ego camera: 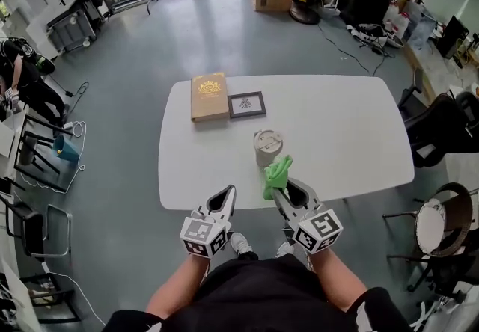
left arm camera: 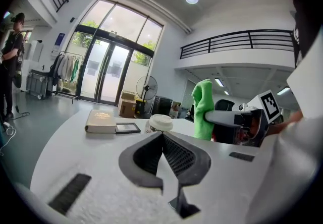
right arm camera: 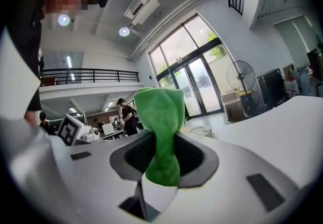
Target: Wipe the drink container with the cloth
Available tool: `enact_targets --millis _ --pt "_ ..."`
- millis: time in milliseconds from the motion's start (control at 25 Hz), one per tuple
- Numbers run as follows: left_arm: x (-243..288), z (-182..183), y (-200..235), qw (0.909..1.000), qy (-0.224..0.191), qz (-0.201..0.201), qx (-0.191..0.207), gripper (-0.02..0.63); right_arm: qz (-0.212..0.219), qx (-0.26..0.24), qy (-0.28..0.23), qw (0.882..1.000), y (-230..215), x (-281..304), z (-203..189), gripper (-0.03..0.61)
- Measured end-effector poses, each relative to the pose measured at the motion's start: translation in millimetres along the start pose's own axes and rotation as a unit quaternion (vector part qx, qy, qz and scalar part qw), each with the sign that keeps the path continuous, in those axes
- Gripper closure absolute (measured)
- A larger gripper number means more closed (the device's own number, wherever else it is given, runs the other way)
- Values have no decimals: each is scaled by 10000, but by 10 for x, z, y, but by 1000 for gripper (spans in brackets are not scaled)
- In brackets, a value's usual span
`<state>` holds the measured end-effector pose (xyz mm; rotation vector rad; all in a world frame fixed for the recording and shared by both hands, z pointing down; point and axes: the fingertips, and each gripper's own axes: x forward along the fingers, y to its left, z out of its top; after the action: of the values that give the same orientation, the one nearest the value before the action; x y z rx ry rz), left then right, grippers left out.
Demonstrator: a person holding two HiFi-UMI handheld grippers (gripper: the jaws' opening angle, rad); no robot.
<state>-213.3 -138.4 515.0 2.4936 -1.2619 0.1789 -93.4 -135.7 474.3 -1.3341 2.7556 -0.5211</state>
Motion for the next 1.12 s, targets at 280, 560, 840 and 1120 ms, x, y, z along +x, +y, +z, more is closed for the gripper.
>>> enact_targets --millis 280,560,840,1120 --pt "126 213 -396 9996 -197 55 196 604 -198 -92 88 9997 -377 -458 263 459" --pt "248 186 -836 9983 -177 -33 555 604 -657 -398 321 9965 -744 -845 352 460" --pt "300 187 -1059 9965 -238 -72 796 604 -927 -575 123 9940 -823 -1113 429 468" --pt "246 80 -1139 9968 -110 -32 785 604 -1121 -798 368 9898 -829 -1174 346 478"
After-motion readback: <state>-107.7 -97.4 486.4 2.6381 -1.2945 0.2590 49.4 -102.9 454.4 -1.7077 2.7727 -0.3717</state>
